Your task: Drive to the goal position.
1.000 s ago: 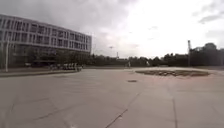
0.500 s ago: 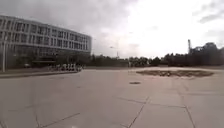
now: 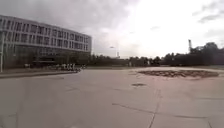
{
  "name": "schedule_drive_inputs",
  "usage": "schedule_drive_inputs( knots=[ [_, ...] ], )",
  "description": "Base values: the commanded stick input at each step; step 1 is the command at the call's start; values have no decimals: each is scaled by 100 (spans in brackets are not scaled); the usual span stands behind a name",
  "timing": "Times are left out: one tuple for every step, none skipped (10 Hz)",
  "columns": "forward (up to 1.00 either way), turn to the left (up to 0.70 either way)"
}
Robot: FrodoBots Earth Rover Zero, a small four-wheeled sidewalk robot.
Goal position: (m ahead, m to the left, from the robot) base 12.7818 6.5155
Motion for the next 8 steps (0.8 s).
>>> schedule_drive_inputs(
  knots=[
    [70, 0],
    [70, 0],
    [70, 0],
    [70, 0],
    [70, 0],
    [70, 0],
    [70, 0],
    [70, 0]
  ],
)
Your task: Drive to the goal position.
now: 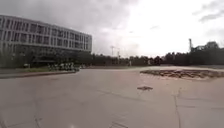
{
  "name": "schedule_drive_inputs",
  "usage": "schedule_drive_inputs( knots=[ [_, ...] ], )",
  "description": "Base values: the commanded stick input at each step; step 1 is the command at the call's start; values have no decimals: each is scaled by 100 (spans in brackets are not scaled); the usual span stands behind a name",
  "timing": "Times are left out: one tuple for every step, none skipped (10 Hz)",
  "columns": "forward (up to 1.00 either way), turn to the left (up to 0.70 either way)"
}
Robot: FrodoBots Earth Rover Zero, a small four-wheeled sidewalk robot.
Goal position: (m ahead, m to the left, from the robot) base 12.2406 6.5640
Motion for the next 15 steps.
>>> schedule_drive_inputs(
  knots=[
    [70, 0],
    [70, 0],
    [70, 0],
    [70, 0],
    [70, 0],
    [70, 0],
    [70, 0],
    [70, 0],
    [70, 0],
    [70, 0],
    [70, 0],
    [70, 0],
    [70, 0],
    [70, 0],
    [70, 0]
  ],
)
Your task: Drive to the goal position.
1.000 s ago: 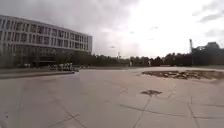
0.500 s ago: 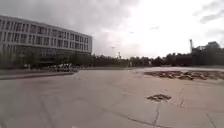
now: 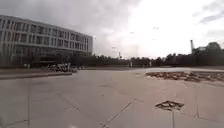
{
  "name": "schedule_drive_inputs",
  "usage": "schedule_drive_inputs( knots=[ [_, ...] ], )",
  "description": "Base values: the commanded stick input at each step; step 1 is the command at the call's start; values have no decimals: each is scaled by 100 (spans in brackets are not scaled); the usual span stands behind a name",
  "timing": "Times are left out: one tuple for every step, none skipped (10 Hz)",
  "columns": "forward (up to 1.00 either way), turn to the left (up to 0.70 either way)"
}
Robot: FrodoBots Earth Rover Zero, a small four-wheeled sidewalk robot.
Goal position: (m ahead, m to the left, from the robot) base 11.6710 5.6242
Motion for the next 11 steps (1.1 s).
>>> schedule_drive_inputs(
  knots=[
    [70, 6],
    [70, 18],
    [70, 16],
    [70, 10],
    [70, 4],
    [70, 0],
    [70, 0],
    [70, 0],
    [70, 0],
    [70, 0],
    [70, 0]
  ],
)
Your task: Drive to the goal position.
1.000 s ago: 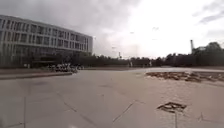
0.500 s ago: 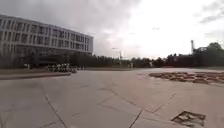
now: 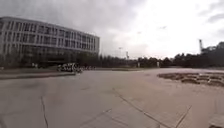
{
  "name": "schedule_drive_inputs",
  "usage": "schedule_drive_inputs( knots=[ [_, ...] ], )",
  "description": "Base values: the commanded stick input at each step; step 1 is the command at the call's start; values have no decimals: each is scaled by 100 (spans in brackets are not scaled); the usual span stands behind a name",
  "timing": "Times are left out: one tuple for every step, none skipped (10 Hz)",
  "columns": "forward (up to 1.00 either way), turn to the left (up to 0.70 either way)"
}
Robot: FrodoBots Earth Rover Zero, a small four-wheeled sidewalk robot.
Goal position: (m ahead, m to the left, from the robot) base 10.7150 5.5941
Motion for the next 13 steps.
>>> schedule_drive_inputs(
  knots=[
    [70, 0],
    [70, -7],
    [70, -14],
    [70, -19],
    [70, -19],
    [70, -19],
    [70, -19],
    [70, -19],
    [70, -19],
    [70, -7],
    [70, -1],
    [70, 0],
    [70, 0]
  ],
)
